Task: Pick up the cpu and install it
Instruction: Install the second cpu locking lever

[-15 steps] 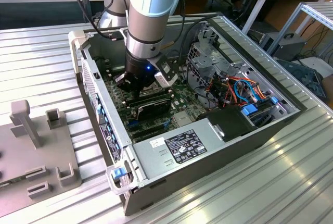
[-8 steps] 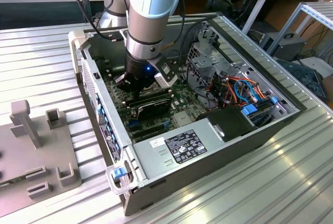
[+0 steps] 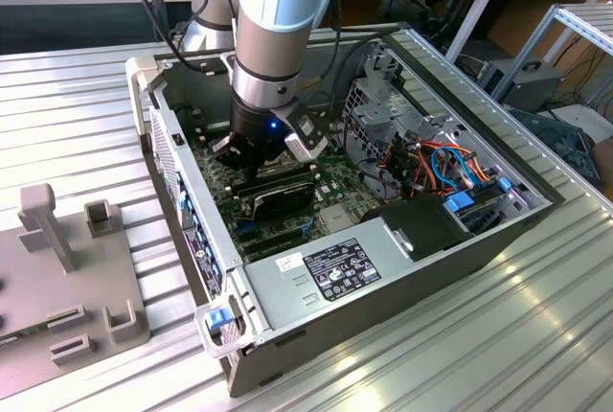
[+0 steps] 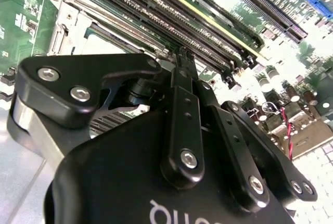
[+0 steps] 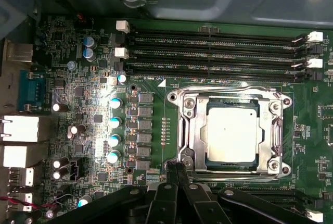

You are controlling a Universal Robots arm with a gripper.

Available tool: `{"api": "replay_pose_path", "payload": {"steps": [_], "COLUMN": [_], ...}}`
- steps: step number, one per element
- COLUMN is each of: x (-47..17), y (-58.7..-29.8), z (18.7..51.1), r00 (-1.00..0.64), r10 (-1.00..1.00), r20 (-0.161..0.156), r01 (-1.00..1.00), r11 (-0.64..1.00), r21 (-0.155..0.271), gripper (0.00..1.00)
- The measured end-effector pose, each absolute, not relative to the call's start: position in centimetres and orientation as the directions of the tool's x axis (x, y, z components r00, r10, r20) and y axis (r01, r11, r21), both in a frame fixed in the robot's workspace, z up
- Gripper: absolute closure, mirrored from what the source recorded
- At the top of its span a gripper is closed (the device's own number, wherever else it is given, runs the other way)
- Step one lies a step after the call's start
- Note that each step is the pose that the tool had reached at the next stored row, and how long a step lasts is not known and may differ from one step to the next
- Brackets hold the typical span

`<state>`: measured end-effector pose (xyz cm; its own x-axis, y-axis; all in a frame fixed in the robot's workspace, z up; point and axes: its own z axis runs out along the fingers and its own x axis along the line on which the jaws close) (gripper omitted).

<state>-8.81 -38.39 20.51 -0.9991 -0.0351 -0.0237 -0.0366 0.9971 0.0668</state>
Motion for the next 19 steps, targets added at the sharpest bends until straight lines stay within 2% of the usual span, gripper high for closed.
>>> {"api": "replay_pose_path", "payload": {"steps": [5, 19], "x": [-8.81, -9.31], "y": [-38.38, -38.18], "z": [21.36, 21.16], "r00": [-0.999, -0.999], "r10": [-0.035, -0.035], "r20": [-0.024, -0.041], "r01": [-0.037, -0.038], "r11": [0.997, 0.997], "r21": [0.066, 0.066], "gripper": [0.89, 0.89]}}
